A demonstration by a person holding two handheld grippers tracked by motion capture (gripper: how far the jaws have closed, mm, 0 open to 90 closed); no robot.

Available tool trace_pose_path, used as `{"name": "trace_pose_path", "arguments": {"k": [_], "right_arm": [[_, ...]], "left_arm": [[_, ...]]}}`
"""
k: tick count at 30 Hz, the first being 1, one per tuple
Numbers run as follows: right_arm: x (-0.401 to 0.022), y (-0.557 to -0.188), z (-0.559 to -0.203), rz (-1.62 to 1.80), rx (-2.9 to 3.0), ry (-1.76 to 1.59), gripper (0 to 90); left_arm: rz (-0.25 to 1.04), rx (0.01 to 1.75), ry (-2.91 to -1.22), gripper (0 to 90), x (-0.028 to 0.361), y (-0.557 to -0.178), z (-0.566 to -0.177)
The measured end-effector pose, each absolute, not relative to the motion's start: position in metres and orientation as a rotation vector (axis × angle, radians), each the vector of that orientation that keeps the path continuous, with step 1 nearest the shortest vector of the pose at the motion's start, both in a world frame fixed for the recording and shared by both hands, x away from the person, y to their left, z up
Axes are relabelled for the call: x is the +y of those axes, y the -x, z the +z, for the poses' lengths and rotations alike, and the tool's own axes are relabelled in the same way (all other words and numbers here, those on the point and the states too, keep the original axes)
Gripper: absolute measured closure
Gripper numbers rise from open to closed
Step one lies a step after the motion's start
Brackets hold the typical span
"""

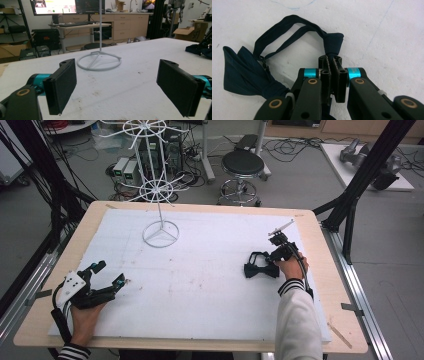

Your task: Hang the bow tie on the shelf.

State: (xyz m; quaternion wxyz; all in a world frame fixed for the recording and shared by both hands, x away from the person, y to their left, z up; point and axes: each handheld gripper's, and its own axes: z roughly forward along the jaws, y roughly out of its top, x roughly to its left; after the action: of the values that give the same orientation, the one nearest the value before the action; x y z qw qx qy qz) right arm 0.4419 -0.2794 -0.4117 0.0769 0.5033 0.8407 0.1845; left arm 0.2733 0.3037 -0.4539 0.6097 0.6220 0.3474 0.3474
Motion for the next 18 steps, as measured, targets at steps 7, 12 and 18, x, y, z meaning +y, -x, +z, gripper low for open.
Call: {"name": "trace_pose_path", "arguments": {"k": [7, 12, 18], "right_arm": [[-0.2784, -0.4412, -0.4096, 0.559, 2.499, -1.496, 87.4], [-0.2758, -0.4405, -0.4073, 0.600, 2.491, -1.473, 88.2], [-0.2722, -0.4391, -0.4034, 0.634, 2.481, -1.424, 88.4]], "left_arm": [[0.803, 0.803, -1.435, 16.8, 0.3037, -0.2731, -0.4540], [0.804, 0.801, -1.441, 16.8, 0.3041, -0.2729, -0.4539], [0.808, 0.799, -1.440, 16.8, 0.3040, -0.2729, -0.4540]]}}
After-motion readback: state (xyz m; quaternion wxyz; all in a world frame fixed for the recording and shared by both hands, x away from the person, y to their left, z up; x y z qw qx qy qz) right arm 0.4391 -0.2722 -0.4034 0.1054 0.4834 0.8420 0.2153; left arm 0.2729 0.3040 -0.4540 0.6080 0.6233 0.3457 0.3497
